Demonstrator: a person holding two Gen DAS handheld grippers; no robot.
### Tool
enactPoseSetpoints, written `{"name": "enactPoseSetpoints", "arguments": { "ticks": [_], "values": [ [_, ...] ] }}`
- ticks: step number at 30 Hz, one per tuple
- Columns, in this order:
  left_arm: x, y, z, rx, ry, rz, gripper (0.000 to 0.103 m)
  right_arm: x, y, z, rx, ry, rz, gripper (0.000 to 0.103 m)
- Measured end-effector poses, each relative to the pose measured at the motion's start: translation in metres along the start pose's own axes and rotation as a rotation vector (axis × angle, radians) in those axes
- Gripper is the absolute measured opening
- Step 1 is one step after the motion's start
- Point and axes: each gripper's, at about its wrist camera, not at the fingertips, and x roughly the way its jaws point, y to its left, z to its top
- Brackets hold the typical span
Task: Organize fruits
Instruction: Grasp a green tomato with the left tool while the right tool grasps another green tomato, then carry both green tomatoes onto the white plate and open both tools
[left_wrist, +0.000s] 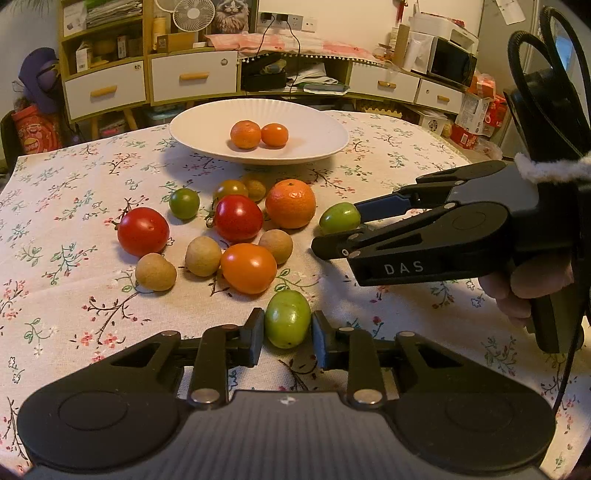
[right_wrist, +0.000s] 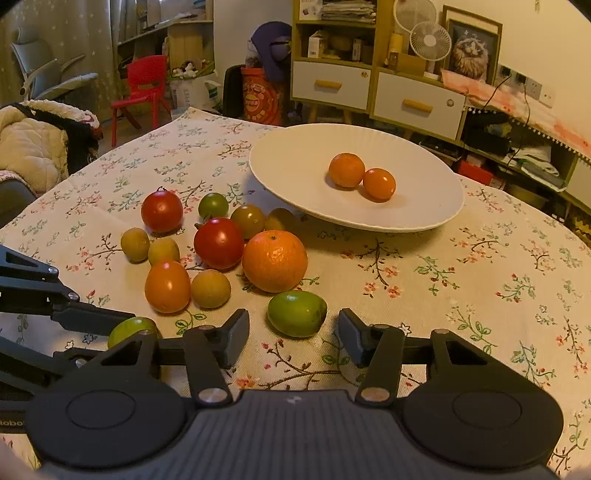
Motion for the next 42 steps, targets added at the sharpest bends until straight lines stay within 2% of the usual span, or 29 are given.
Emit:
{"name": "enactPoseSetpoints", "arguments": {
  "ticks": [8,24,42],
  "values": [
    [-0.002,0.0,0.005,-0.002,-0.012,0.0,0.015,-0.001,0.0,0.002,0.0,-0.003,-0.003,0.031],
    [-0.008,0.002,0.018,-0.011,-0.056,0.003,0.015,-0.011,-0.001,0.01,0.016,-0.029,0.02,0.031],
    [-0.003,0.0,0.054,-0.005,-0.118,0.027,0.015,-0.029,-0.018,0.024,0.067,-0.093,-0.006,0.031]
  ]
}}
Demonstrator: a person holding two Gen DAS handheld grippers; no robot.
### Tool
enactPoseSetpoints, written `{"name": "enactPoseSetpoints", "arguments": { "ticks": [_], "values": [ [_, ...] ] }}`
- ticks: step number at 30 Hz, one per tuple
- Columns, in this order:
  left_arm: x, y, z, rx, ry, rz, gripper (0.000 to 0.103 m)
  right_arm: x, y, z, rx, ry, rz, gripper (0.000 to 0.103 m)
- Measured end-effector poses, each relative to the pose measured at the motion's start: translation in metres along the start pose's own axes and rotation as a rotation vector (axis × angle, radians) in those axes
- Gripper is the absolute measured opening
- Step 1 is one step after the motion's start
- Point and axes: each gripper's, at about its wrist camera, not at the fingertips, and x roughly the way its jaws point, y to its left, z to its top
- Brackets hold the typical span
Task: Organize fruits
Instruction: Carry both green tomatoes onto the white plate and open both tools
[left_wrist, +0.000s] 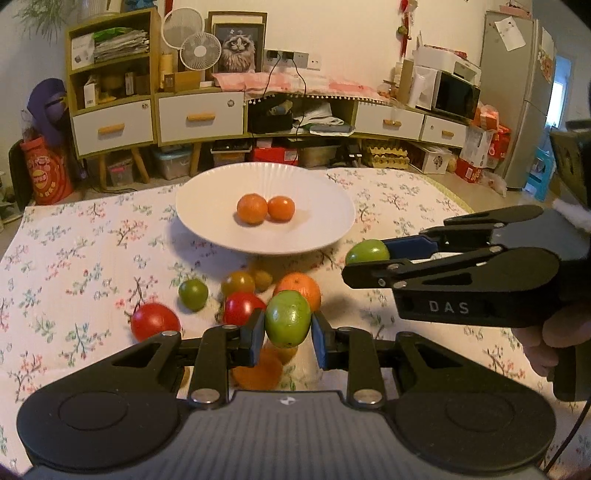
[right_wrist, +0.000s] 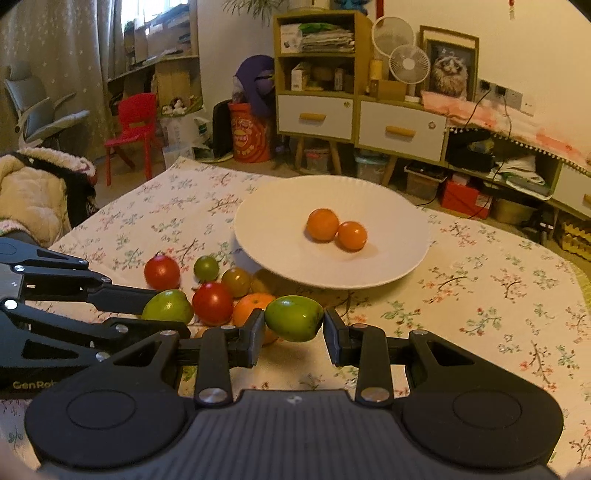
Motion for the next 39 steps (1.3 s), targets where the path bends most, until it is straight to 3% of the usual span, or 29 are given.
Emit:
{"name": "enactPoseSetpoints", "arguments": {
  "ticks": [9,19,29,39],
  "values": [
    [0.009,-0.002,0.031,0.016,-0.052,0.013,0.015,0.001,-0.019,0.013,0.051,-0.032,-0.032,0.031],
    [0.045,0.005,0.051,0.064,-0.009,0.019,0.015,0.013,-0.03,0.027,0.039,-0.05,-0.027,0.031],
    [0.087,0.02,0.066,0.15,0.053,0.008,0.015,0.046,-0.05,0.039,0.048,0.004,0.008,0.031],
    [0.106,0.019,0.069,0.211,0.097,-0.001,0.015,0.068,-0.047,0.043,-0.042,0.061,0.032,0.031]
  ]
}}
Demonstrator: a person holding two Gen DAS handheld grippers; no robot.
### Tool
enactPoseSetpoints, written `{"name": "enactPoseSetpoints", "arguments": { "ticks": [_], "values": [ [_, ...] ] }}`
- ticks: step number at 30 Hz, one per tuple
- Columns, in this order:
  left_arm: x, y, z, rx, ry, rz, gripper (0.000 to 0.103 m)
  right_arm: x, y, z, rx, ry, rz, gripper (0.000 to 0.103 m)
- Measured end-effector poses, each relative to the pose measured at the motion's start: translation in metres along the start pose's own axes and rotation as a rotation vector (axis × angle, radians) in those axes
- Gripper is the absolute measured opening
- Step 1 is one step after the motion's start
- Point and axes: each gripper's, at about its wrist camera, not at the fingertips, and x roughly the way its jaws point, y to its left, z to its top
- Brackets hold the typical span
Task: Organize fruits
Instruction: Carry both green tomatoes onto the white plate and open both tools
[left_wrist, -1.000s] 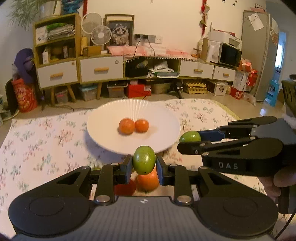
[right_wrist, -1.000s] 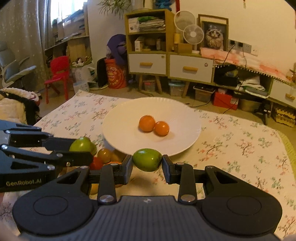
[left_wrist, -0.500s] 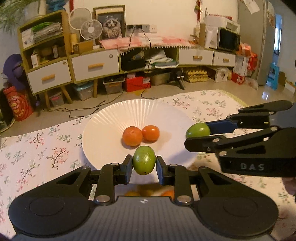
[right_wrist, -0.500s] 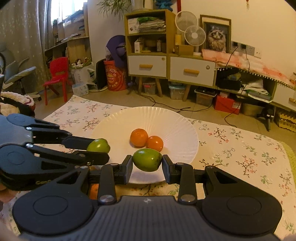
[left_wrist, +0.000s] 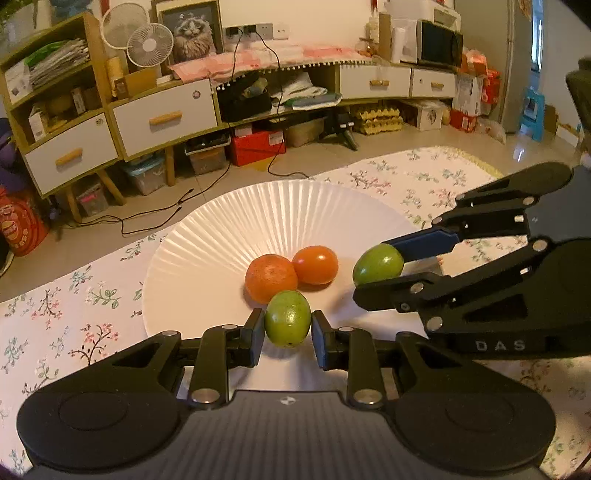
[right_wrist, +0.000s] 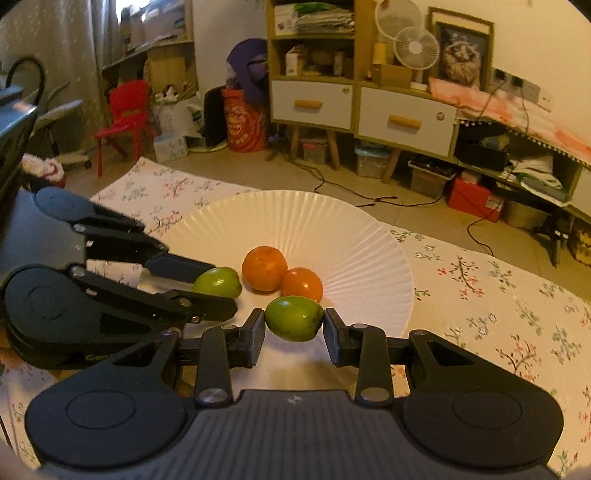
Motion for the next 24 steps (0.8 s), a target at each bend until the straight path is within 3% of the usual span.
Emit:
{"name": "enactPoseSetpoints", "arguments": {
  "ticks": [21,24],
  "values": [
    [0.002,0.009,0.003,0.017,0.01,0.021,0.017,0.009,0.001,0.005,-0.041,0.036,-0.019,0.031],
    [0.001,0.008,0.004,0.017,0.01,0.024,0.019,0.006,0.002,0.005,-0.043,0.032,-0.021,0.035]
  ]
}}
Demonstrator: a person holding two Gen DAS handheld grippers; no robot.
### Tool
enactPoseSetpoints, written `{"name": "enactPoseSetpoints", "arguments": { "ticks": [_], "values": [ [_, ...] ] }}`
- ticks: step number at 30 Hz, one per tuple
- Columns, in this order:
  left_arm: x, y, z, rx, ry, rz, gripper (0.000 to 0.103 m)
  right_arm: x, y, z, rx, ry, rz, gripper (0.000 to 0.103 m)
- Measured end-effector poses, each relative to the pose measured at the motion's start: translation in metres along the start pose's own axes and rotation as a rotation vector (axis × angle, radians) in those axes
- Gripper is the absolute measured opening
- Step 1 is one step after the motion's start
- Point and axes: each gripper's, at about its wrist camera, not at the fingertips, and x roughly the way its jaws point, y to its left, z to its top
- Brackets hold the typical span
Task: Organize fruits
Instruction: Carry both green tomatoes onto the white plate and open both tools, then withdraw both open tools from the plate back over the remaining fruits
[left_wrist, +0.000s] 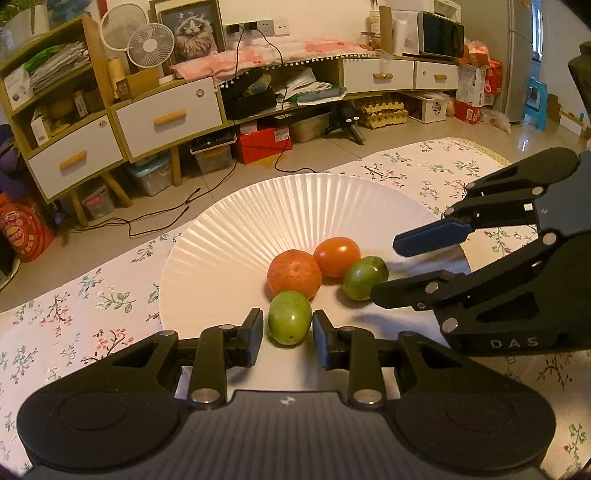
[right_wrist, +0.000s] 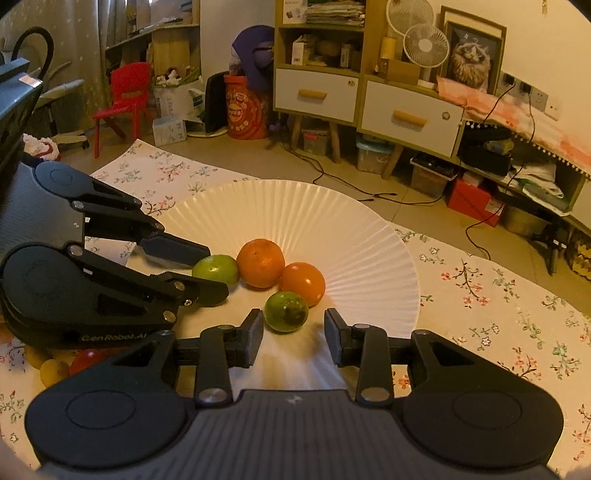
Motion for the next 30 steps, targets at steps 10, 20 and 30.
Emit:
{"name": "enactPoseSetpoints", "arguments": {
  "ticks": [10,20,30],
  "values": [
    [-0.016,0.002,-0.003,-0.008,-0.02,0.015,0.042,-0.016,0.001,0.0,0.001,-0.019,-0.013,0.046],
    [-0.04,-0.002,-0.012,-0.034,-0.039,0.018,0.056,-0.038,0.002,-0.003,0.033,-0.049,-0.03,0.058],
    [-0.061,-0.003,-0.029,-0.074,-0.035,0.023,0.066,-0.057,0.011,-0.011,0.049,-0.074,-0.027,0.071]
  ]
}}
